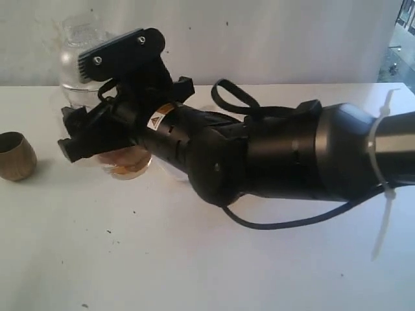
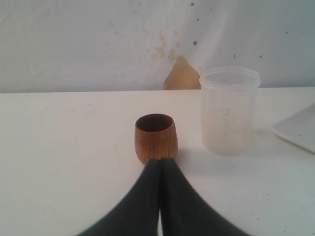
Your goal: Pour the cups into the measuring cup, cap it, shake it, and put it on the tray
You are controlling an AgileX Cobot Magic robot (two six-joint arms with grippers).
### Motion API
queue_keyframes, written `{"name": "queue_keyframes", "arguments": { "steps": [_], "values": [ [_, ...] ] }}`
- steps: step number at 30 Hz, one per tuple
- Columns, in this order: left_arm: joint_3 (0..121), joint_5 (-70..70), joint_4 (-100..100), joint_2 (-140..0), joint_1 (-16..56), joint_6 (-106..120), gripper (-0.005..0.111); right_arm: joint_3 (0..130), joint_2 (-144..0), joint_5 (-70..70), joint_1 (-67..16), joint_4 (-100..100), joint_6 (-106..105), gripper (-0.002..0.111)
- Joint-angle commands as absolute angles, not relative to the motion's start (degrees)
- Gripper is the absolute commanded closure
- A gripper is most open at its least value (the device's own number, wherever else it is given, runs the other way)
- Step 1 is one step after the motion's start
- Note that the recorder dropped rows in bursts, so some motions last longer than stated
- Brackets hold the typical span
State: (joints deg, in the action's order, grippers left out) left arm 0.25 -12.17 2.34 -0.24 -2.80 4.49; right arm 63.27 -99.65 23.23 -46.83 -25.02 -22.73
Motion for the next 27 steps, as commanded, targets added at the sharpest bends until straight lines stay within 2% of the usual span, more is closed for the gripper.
{"name": "queue_keyframes", "arguments": {
  "steps": [1, 10, 15, 21, 27],
  "values": [
    [0.0, -11.6, 2.2, 0.0, -2.7, 4.3, 0.107, 64.6, -99.4, 24.9, -43.9, -28.6, -26.6, 0.108],
    [0.0, -11.6, 2.2, 0.0, -2.7, 4.3, 0.107, 69.9, -105.8, 23.7, -37.5, -27.8, -28.5, 0.108],
    [0.0, -11.6, 2.2, 0.0, -2.7, 4.3, 0.107, 77.0, -111.4, 18.4, -35.4, -27.8, -39.7, 0.108],
    [0.0, -11.6, 2.2, 0.0, -2.7, 4.3, 0.107, 85.3, -118.3, 18.3, -35.4, -29.1, -52.5, 0.108],
    [0.0, -11.6, 2.2, 0.0, -2.7, 4.3, 0.107, 90.9, -123.6, 22.3, -34.6, -44.8, -65.9, 0.108]
  ]
}}
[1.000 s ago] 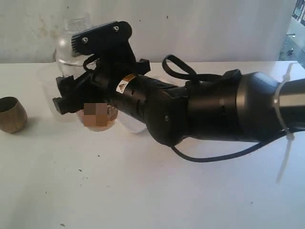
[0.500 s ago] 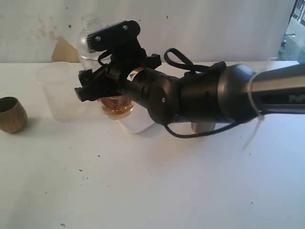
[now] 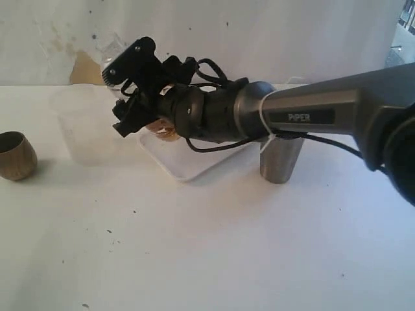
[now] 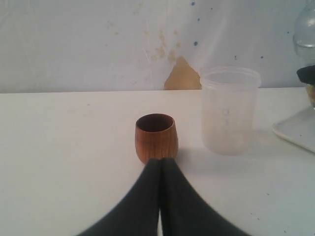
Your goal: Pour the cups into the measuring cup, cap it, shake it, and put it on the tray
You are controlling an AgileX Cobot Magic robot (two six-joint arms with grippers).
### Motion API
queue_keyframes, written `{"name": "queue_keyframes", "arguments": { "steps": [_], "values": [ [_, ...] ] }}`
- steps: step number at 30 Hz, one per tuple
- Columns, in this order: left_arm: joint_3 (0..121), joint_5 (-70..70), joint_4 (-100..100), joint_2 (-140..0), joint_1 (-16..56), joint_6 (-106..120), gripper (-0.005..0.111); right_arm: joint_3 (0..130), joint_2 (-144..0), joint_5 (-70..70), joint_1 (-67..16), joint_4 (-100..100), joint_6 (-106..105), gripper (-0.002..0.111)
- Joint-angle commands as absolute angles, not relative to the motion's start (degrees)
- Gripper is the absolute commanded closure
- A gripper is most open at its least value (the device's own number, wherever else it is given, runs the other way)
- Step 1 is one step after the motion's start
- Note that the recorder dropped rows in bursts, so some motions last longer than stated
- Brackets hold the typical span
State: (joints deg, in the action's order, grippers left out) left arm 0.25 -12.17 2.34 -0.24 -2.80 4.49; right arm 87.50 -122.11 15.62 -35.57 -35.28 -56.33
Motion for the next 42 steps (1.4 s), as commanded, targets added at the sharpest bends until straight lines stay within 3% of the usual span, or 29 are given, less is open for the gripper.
{"name": "queue_keyframes", "arguments": {
  "steps": [1, 16, 23, 29, 34, 36, 42],
  "values": [
    [0.0, -11.6, 2.2, 0.0, -2.7, 4.3, 0.107, 91.6, -124.2, 23.3, -34.6, -48.6, -70.1, 0.108],
    [0.0, -11.6, 2.2, 0.0, -2.7, 4.3, 0.107, 102.9, -126.0, 28.9, -37.4, -94.9, -122.6, 0.108],
    [0.0, -11.6, 2.2, 0.0, -2.7, 4.3, 0.107, 104.7, -126.4, 23.6, -40.3, -97.7, -122.6, 0.108],
    [0.0, -11.6, 2.2, 0.0, -2.7, 4.3, 0.107, 109.7, -128.7, 30.0, -40.4, -97.4, -122.6, 0.108],
    [0.0, -11.6, 2.2, 0.0, -2.7, 4.3, 0.107, 110.3, -128.7, 26.3, -40.4, -99.9, -122.2, 0.108],
    [0.0, -11.6, 2.2, 0.0, -2.7, 4.3, 0.107, 109.4, -127.7, 25.7, -40.4, -99.9, -114.6, 0.108],
    [0.0, -11.6, 2.2, 0.0, -2.7, 4.3, 0.107, 99.8, -119.6, 6.4, -39.3, -99.9, -98.5, 0.108]
  ]
}}
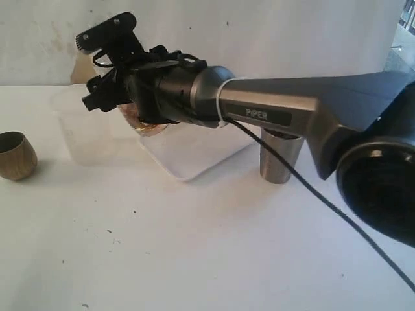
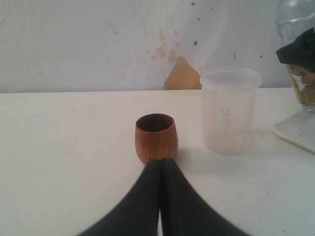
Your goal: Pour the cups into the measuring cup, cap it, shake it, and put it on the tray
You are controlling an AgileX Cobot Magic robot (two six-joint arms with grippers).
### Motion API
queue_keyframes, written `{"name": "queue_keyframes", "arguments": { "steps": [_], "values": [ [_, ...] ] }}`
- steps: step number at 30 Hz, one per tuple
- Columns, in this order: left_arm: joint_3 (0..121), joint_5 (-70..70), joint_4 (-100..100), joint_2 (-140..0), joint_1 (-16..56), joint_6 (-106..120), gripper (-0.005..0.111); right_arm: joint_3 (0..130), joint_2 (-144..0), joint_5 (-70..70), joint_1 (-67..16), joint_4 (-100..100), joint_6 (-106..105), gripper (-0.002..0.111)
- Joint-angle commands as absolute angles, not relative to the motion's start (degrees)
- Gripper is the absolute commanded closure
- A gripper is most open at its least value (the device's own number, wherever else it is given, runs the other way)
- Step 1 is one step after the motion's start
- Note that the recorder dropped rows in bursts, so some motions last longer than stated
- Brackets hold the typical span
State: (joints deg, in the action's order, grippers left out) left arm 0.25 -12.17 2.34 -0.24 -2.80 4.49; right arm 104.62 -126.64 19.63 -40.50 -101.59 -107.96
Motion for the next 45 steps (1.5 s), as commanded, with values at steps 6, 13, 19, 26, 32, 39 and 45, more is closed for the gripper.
{"name": "queue_keyframes", "arguments": {
  "steps": [6, 13, 19, 26, 32, 39, 45],
  "values": [
    [0.0, -11.6, 2.2, 0.0, -2.7, 4.3, 0.107, 87.7, -110.7, -1.3, -38.6, -99.9, -97.5, 0.108],
    [0.0, -11.6, 2.2, 0.0, -2.7, 4.3, 0.107, 74.6, -97.5, -5.4, -38.2, -99.9, -100.7, 0.108],
    [0.0, -11.6, 2.2, 0.0, -2.7, 4.3, 0.107, 67.2, -86.4, -12.4, -38.2, -99.9, -100.6, 0.108],
    [0.0, -11.6, 2.2, 0.0, -2.7, 4.3, 0.107, 55.2, -76.0, -22.0, -34.3, -99.9, -101.9, 0.108],
    [0.0, -11.6, 2.2, 0.0, -2.7, 4.3, 0.107, 54.2, -75.4, -31.8, -33.5, -99.9, -103.9, 0.108],
    [0.0, -5.7, 6.4, 0.0, -2.7, 3.2, 0.107, 54.2, -75.4, -32.2, -33.5, -99.9, -104.3, 0.108],
    [0.0, 9.9, 15.3, 0.0, -2.7, -9.6, 0.107, 54.0, -75.2, -32.9, -33.5, -99.9, -104.3, 0.108]
  ]
}}
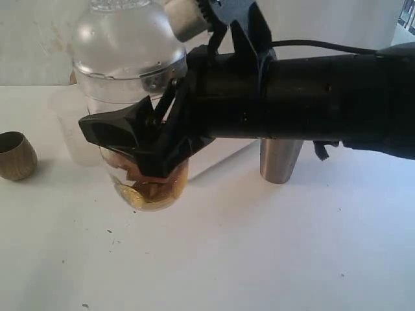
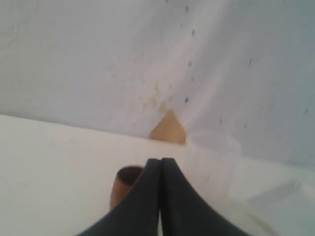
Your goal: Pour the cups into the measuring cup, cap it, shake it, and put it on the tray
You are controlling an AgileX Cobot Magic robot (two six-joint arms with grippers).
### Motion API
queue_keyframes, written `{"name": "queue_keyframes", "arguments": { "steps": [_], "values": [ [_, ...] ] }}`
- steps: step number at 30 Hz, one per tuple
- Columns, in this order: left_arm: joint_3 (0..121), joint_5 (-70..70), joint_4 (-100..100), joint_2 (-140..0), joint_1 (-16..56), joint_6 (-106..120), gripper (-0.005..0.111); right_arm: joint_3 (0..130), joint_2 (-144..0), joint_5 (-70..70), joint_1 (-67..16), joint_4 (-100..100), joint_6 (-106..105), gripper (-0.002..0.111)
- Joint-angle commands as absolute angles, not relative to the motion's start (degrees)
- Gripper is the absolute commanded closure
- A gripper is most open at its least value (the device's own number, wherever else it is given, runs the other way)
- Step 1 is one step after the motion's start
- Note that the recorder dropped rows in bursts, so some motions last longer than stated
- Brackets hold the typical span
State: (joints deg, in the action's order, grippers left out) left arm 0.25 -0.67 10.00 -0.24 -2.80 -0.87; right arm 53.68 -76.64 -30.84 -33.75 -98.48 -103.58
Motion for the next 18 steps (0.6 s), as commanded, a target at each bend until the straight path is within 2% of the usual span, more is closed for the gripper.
{"name": "queue_keyframes", "arguments": {
  "steps": [1, 4, 7, 9, 11, 13, 15, 16, 18],
  "values": [
    [0.0, 11.4, 15.2, 0.0, -2.7, -12.9, 0.107, 53.9, -74.9, -32.9, -33.5, -99.9, -104.3, 0.108],
    [3.2, 6.9, 9.6, -3.8, -2.7, -20.6, 0.107, 53.9, -74.0, -32.4, -33.5, -99.9, -104.3, 0.108],
    [11.3, 1.8, 3.7, -14.7, -2.7, -22.5, 0.103, 53.9, -73.5, -32.3, -33.5, -99.9, -104.3, 0.108],
    [17.6, -0.4, 3.6, -22.7, -2.7, -22.3, 0.093, 53.9, -73.2, -31.9, -33.5, -99.9, -104.3, 0.108],
    [24.4, -3.7, 3.6, -30.8, -2.7, -21.0, 0.078, 53.9, -73.2, -31.9, -33.5, -99.9, -104.3, 0.108],
    [32.3, -8.6, 3.6, -39.6, -2.7, -19.3, 0.057, 53.9, -73.2, -31.9, -33.5, -99.9, -104.3, 0.108],
    [40.5, -15.0, 4.0, -48.3, -2.7, -17.6, 0.043, 53.9, -73.2, -31.9, -33.5, -99.9, -104.2, 0.108],
    [44.7, -20.1, 5.0, -52.6, -2.7, -16.7, 0.04, 53.9, -73.2, -31.9, -33.5, -99.9, -104.1, 0.108],
    [52.2, -27.0, 7.7, -60.5, -2.7, -13.2, 0.041, 53.9, -73.2, -31.9, -33.5, -99.9, -103.8, 0.108]
  ]
}}
